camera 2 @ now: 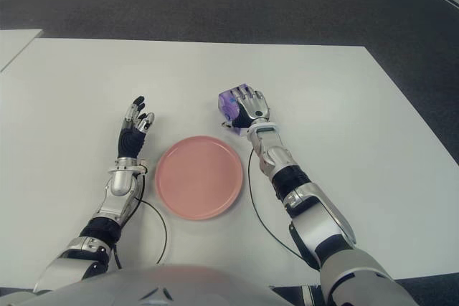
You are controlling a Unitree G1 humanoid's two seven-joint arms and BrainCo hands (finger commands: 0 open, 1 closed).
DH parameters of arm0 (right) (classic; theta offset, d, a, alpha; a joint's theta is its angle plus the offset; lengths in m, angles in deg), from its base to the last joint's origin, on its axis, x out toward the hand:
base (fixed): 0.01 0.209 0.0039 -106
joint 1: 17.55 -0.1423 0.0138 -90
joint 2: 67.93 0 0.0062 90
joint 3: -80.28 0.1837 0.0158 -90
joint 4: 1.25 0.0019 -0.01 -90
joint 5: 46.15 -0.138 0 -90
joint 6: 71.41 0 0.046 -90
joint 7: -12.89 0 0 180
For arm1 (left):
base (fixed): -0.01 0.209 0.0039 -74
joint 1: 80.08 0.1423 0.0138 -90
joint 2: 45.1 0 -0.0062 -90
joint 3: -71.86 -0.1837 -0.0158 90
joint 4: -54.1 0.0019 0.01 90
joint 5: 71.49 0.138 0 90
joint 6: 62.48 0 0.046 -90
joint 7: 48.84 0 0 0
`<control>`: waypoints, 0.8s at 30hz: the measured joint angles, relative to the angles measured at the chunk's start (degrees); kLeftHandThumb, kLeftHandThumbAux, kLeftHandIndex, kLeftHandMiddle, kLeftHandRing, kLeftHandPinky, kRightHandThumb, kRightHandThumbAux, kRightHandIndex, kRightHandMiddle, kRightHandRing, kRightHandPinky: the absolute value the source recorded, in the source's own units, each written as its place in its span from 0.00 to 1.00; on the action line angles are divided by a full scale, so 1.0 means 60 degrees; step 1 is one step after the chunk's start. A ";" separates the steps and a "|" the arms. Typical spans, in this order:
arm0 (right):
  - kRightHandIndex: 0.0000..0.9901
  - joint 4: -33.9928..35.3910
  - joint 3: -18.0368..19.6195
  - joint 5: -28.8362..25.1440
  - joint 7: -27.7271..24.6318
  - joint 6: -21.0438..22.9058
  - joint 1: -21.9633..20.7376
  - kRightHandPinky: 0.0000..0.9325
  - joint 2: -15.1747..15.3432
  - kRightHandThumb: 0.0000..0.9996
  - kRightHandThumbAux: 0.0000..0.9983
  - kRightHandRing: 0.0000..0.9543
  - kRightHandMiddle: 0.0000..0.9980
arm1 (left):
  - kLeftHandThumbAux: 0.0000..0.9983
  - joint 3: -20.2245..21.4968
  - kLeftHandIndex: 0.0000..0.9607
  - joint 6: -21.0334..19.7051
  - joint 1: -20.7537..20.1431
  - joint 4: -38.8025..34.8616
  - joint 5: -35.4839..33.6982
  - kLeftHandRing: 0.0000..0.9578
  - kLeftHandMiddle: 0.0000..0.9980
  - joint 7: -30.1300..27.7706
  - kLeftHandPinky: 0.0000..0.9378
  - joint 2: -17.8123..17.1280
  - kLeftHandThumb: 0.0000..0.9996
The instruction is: Put the tissue paper into the plate.
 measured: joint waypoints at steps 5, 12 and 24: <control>0.00 0.0191 0.0059 0.0000 0.0232 0.0170 0.0106 0.00 0.0001 0.06 0.50 0.00 0.00 | 0.41 0.0000 0.00 0.0016 0.0008 -0.0012 -0.0001 0.00 0.00 0.0000 0.00 -0.0009 0.00; 0.00 0.0234 0.0071 0.0075 0.0830 0.0322 0.0238 0.00 0.0002 0.03 0.49 0.00 0.00 | 0.41 0.0000 0.00 0.0017 0.0017 -0.0010 -0.0002 0.00 0.00 0.0000 0.00 -0.0042 0.00; 0.00 0.0031 -0.0142 0.0227 0.1296 0.0422 0.0582 0.00 -0.0116 0.03 0.47 0.00 0.00 | 0.41 -0.0010 0.00 0.0070 0.0021 -0.0012 0.0110 0.00 0.00 0.0001 0.00 -0.0106 0.00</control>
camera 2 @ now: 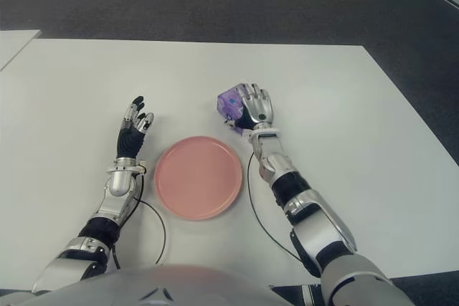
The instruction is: Put the tissue paper into the plate.
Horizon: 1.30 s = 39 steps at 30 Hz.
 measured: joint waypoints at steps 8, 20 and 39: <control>0.00 -0.0837 -0.0395 0.0121 0.0521 0.0017 -0.0049 0.00 -0.0397 0.21 0.53 0.00 0.00 | 0.41 0.0018 0.00 0.0002 0.0031 -0.0003 0.0048 0.00 0.00 0.0000 0.00 -0.0024 0.00; 0.00 -0.3226 -0.0967 0.0215 0.2529 0.0067 -0.0892 0.18 -0.1142 0.48 0.64 0.10 0.09 | 0.41 0.0043 0.00 0.0002 0.0141 -0.0161 0.0046 0.00 0.00 0.0000 0.00 -0.0063 0.00; 0.00 -0.4931 -0.1245 -0.0335 0.3058 -0.0652 -0.1603 0.02 -0.1688 0.43 0.57 0.03 0.03 | 0.43 0.0036 0.00 -0.0001 0.0334 -0.0301 0.0053 0.00 0.00 -0.0001 0.00 -0.0095 0.00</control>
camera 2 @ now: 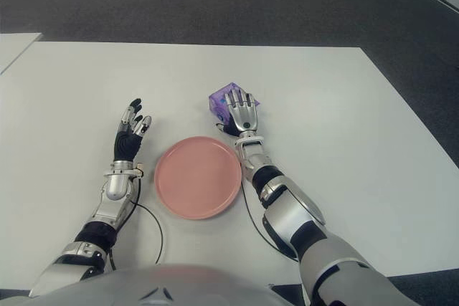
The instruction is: Put the tissue paper into the plate.
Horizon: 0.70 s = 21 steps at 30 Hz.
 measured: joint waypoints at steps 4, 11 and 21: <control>0.00 -0.0042 0.0000 -0.0104 0.0003 -0.0157 -0.0024 0.05 0.0017 0.41 0.57 0.04 0.04 | 0.42 0.0001 0.00 -0.0024 0.0047 -0.0080 0.0013 0.00 0.00 0.0000 0.00 -0.0002 0.00; 0.00 -0.0223 0.0019 -0.0301 0.0011 -0.0338 -0.0097 0.17 0.0027 0.41 0.58 0.10 0.09 | 0.41 0.0004 0.00 -0.0142 0.0064 -0.0101 0.0043 0.00 0.00 0.0005 0.00 -0.0005 0.00; 0.28 -0.0369 0.0082 -0.0417 0.0217 -0.0333 -0.0187 0.60 -0.0057 0.78 0.64 0.56 0.47 | 0.41 -0.0001 0.00 -0.0161 0.0061 -0.0101 0.0129 0.00 0.00 0.0157 0.00 -0.0005 0.00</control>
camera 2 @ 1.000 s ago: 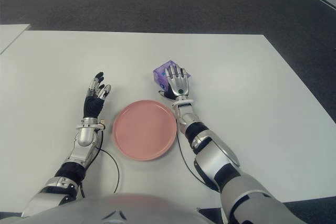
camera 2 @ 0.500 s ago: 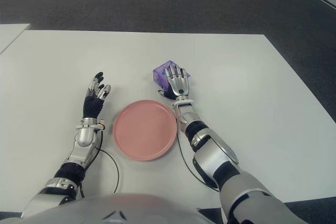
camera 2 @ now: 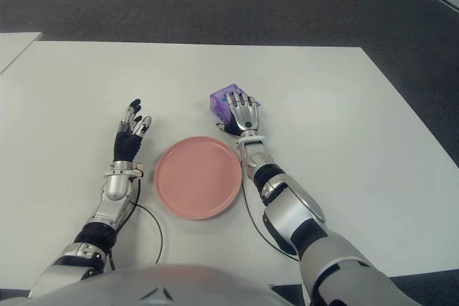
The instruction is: Put the tissue paper into the plate.
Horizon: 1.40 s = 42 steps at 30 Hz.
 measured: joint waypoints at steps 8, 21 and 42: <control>0.39 -0.0003 0.0161 -0.0142 0.0063 -0.0442 -0.0065 0.82 0.0079 0.85 0.68 0.77 0.53 | 0.42 -0.0004 0.00 0.0000 0.0000 0.0000 -0.0002 0.00 0.00 0.0000 0.00 -0.0004 0.00; 0.40 -0.0003 0.0288 -0.0492 0.0045 -0.1128 -0.0164 0.89 0.0266 0.85 0.68 0.85 0.53 | 0.42 0.0016 0.00 -0.0057 -0.0001 -0.0021 -0.0069 0.00 0.00 -0.0015 0.00 -0.0005 0.00; 0.40 0.0044 0.0535 -0.0812 -0.0171 -0.1510 -0.0251 0.91 0.0320 0.85 0.68 0.87 0.53 | 0.41 0.0027 0.00 -0.0149 -0.0098 0.0016 -0.0104 0.00 0.00 -0.0075 0.00 -0.0047 0.00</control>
